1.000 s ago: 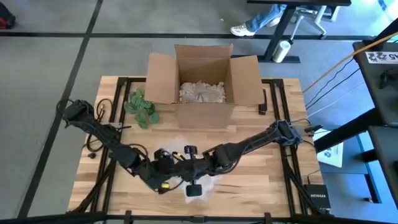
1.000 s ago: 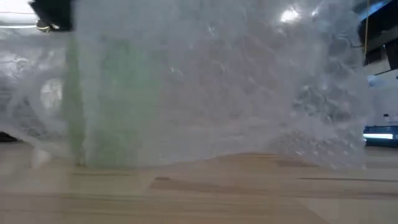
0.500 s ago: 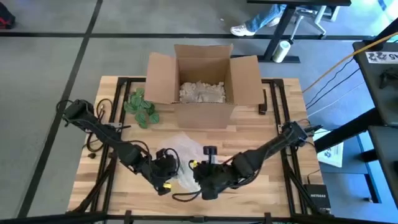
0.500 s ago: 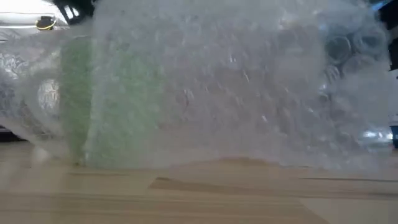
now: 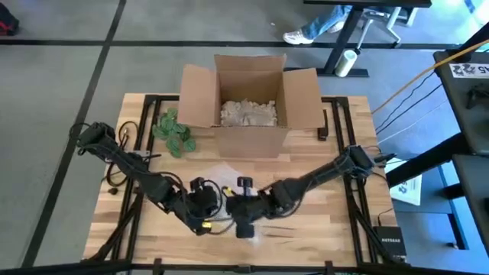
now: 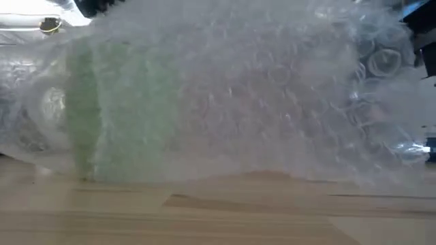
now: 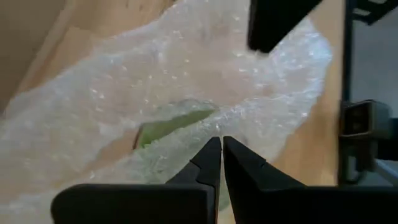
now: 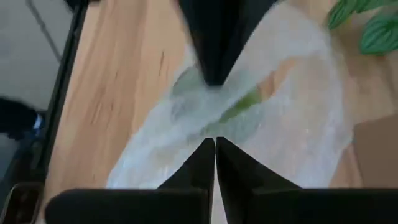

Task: Wrap mug
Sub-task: Wrap the green mug in bubble wrap

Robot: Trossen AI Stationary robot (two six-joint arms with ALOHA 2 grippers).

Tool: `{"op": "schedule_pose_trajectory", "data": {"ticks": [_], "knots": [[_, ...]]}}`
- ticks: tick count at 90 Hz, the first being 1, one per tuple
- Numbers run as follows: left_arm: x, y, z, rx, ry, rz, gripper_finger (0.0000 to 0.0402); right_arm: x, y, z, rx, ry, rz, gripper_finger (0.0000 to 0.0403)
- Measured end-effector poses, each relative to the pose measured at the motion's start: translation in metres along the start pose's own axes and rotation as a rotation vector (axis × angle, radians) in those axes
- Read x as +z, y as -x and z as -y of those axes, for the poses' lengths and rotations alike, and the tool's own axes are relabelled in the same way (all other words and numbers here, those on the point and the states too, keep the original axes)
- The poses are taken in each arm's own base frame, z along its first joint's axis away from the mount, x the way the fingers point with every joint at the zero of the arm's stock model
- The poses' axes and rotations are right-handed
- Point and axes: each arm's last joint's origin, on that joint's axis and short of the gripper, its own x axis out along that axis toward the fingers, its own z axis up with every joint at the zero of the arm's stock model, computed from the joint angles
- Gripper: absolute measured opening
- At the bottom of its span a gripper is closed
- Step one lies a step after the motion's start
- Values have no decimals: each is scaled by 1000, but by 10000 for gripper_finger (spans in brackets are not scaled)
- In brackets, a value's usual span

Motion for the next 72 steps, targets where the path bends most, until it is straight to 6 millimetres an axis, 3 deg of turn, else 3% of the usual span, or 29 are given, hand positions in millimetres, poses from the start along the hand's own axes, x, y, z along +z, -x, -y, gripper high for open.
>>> {"op": "schedule_pose_trajectory", "data": {"ticks": [36,52,72], "knots": [[-10,-16,-14,117,-9,18,0,3,-19,19,138,7,36,0],[-12,-13,-11,157,-25,68,0,-5,-33,25,162,-22,36,0],[-25,4,5,211,-82,201,0,0,-33,24,184,-23,100,0]]}}
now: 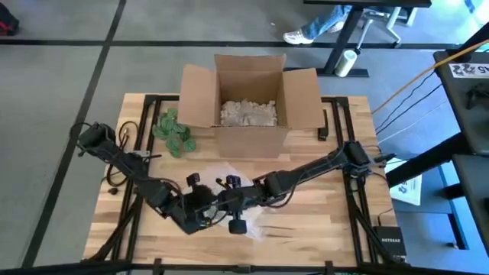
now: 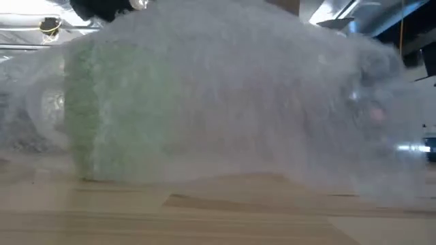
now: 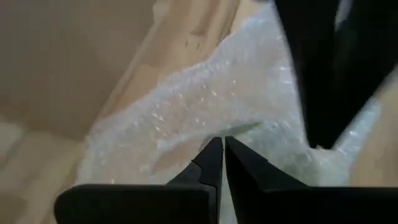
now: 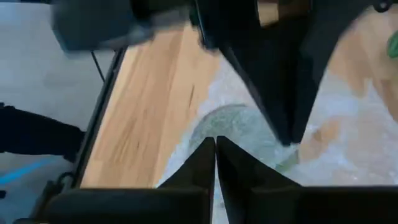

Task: Wrap mug
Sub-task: Wrap the green mug in bubble wrap

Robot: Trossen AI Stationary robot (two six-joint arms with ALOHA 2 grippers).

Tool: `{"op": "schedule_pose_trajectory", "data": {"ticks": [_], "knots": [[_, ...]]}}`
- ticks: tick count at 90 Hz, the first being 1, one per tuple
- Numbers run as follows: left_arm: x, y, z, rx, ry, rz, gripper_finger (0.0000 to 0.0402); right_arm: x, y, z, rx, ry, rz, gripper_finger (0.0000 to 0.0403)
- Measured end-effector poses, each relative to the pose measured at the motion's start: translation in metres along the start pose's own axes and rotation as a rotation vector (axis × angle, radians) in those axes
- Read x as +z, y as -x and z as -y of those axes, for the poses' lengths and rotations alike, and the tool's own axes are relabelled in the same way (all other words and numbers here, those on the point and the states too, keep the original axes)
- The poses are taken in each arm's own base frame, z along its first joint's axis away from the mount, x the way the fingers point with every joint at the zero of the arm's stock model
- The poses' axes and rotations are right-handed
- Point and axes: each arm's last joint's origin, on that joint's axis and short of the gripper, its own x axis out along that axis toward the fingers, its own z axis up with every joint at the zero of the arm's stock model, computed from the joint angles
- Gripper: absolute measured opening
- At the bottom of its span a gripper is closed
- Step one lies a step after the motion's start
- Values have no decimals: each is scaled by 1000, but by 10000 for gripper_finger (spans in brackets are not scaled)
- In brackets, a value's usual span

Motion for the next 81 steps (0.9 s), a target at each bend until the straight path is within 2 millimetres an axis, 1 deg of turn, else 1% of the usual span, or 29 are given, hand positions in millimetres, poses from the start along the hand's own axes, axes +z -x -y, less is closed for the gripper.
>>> {"op": "schedule_pose_trajectory", "data": {"ticks": [12,23,38,51,56,64,81], "knots": [[-7,18,3,20,-13,59,0,2,0,1,19,-3,14,0],[-11,41,-1,50,-1,129,0,3,0,6,29,-18,8,0],[-24,73,-10,81,42,239,0,3,-1,16,54,-75,-23,0],[-36,92,-11,73,64,332,0,1,-1,22,39,-83,-56,0],[-42,95,-10,63,79,351,0,1,1,22,42,-87,-76,0],[-52,95,-11,50,93,360,0,9,6,23,49,-90,-65,0],[-69,89,-15,40,156,360,0,23,17,19,69,-86,-43,0]]}}
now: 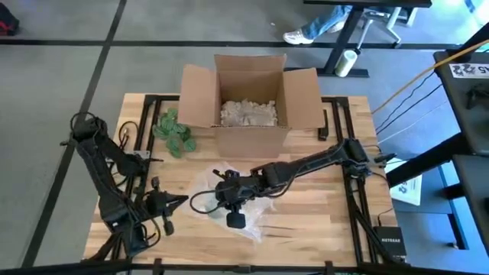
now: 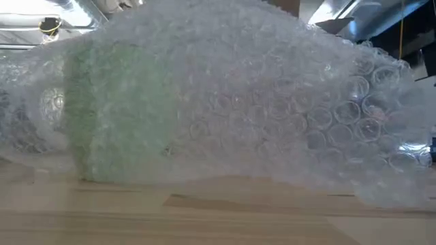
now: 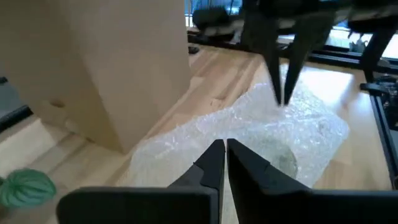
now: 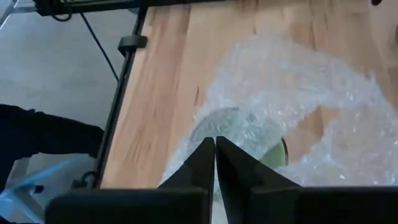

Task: Wrap mug
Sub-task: Wrap the green mug in bubble wrap

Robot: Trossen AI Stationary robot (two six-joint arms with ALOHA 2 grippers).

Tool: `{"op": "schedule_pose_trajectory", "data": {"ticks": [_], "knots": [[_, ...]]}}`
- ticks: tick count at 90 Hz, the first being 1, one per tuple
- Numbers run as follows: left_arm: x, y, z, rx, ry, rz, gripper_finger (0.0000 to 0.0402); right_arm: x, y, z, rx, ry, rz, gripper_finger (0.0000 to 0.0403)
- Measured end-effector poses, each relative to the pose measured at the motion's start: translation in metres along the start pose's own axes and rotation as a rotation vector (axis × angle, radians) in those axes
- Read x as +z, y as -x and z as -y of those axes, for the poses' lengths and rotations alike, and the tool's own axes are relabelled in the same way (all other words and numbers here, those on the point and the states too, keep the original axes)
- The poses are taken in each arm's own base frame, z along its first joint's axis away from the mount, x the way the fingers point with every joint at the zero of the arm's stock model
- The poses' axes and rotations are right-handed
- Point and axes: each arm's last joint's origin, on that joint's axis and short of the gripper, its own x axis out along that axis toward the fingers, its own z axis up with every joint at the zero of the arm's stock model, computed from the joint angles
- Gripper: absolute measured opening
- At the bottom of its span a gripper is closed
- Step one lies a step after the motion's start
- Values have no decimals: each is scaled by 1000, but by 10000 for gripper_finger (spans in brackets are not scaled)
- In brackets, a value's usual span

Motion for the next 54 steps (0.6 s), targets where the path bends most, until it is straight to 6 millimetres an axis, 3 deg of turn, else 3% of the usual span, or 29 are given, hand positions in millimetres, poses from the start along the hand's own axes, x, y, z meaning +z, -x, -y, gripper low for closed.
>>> {"op": "schedule_pose_trajectory", "data": {"ticks": [8,23,42,54], "knots": [[-4,1,-1,-6,17,0,0,1,-4,0,16,-4,-46,0],[-8,7,-1,-31,27,2,0,-10,-40,4,-7,-17,-251,0],[-9,12,0,-53,44,0,0,6,-62,1,4,30,-241,0],[-10,14,0,-61,55,-1,0,5,-68,12,13,-9,-271,0]]}}
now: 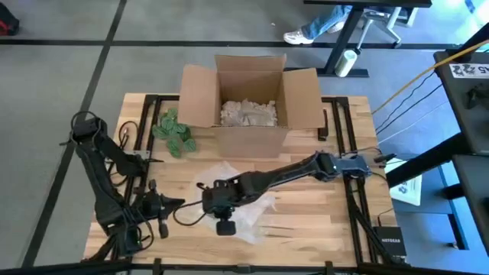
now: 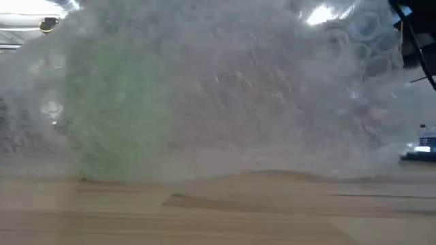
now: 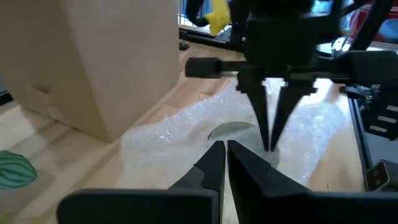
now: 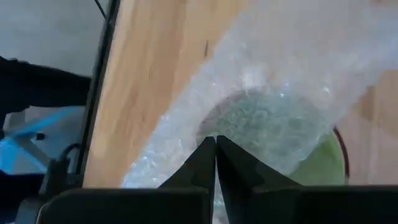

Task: Wrap mug
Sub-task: Wrap the green mug in bubble wrap

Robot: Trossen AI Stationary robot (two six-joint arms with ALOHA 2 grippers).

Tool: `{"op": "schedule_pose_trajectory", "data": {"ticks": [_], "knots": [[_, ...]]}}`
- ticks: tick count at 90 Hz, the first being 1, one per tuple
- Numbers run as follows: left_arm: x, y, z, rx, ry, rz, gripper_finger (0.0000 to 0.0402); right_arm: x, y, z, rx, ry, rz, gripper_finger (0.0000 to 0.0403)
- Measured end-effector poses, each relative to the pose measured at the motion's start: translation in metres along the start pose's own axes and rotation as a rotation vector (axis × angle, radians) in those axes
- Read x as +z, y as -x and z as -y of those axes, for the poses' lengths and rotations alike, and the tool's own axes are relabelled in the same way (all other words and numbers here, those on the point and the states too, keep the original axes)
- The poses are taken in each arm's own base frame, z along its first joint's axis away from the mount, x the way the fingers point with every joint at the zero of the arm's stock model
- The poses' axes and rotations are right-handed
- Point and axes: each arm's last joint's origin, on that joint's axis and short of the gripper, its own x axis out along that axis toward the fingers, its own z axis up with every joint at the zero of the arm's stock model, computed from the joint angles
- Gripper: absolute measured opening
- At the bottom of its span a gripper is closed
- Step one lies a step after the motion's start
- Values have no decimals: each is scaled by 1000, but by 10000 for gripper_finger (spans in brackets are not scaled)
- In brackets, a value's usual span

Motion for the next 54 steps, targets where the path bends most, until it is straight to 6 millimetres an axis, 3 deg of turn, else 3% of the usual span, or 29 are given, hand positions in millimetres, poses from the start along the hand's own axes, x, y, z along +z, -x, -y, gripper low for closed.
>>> {"op": "schedule_pose_trajectory", "data": {"ticks": [12,22,37,54], "knots": [[-1,2,1,-10,38,-25,0,-5,-3,15,-22,-57,-69,0],[-6,0,2,-13,98,-128,0,-6,-6,15,-9,-60,-84,0],[-30,-14,4,-56,204,-237,0,-8,-13,20,12,-82,-108,0],[-58,-37,-2,-96,277,-274,0,-12,-35,24,60,-89,-132,0]]}}
